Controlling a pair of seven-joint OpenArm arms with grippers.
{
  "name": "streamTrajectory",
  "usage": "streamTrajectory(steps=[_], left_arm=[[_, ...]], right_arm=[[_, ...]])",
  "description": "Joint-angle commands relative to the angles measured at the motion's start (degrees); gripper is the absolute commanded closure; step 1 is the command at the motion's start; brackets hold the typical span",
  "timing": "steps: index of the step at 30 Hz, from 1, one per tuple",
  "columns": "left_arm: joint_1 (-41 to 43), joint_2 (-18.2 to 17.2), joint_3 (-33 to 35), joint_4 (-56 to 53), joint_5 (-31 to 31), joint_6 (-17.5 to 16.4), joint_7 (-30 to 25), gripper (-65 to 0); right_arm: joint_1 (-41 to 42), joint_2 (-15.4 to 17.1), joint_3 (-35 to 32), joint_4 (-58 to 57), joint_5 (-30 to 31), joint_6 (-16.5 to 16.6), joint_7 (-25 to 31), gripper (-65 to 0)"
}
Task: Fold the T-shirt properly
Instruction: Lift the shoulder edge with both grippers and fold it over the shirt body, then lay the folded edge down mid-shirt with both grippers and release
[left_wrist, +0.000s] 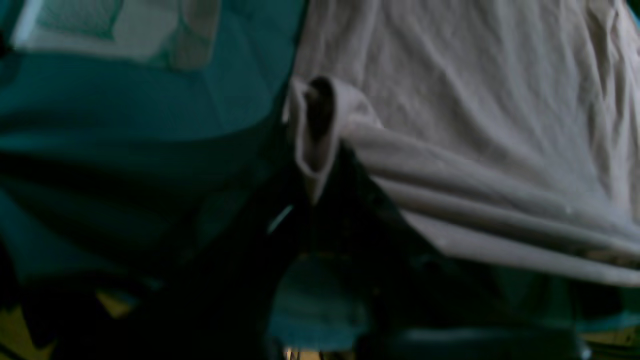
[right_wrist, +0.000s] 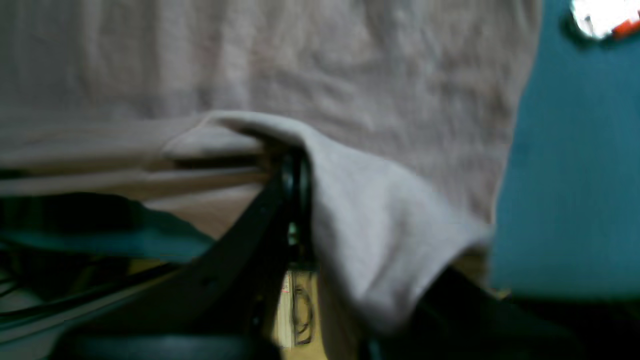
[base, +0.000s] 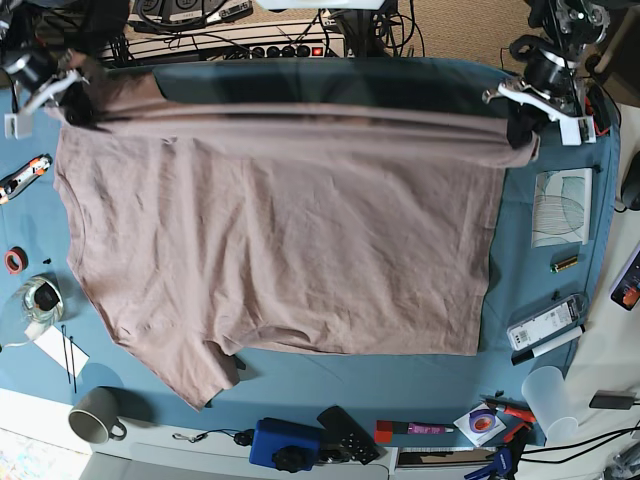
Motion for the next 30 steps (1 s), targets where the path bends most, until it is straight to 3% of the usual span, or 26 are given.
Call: streamTrajectory(steps=[1, 6, 9, 12, 23, 26, 30], left_arm=[[0.0, -0.6, -0.1, 0.8, 1.5, 1.3, -2.2, 0.0], [-0.9, -2.1, 6.5, 0.7, 7.3, 1.4, -3.4, 0.0], [-1.9, -2.5, 10.5, 0.7, 13.3, 6.4, -7.4, 0.0], [-4.1, -2.6, 11.5, 0.7, 17.6, 10.3, -7.7, 0.0], [-12.5, -3.3, 11.5, -7.3, 16.1, 8.0, -7.7, 0.0], [-15.1, -4.7, 11.5, -9.9, 15.0, 4.6, -7.7, 0.0], [-17.9, -7.2, 11.5, -12.3, 15.1, 4.9, -7.7, 0.0]], right_arm=[[0.8, 1.9, -0.4, 0.7, -1.6, -0.5, 2.7, 0.0], [5.3, 1.8, -5.2, 0.7, -6.9, -0.7, 3.8, 0.0], [7.0, 1.8, -8.0, 0.7, -9.1, -0.7, 5.2, 0.0], [8.8, 1.8, -10.5, 0.7, -13.3, -0.8, 7.4, 0.0], [15.9, 1.8, -17.9, 0.4, -27.1, -3.2, 16.0, 0.0], [18.0, 1.8, -19.1, -2.4, -27.5, -3.8, 16.0, 0.0], [20.7, 1.9, -19.3, -6.9, -27.5, -3.7, 16.4, 0.0]])
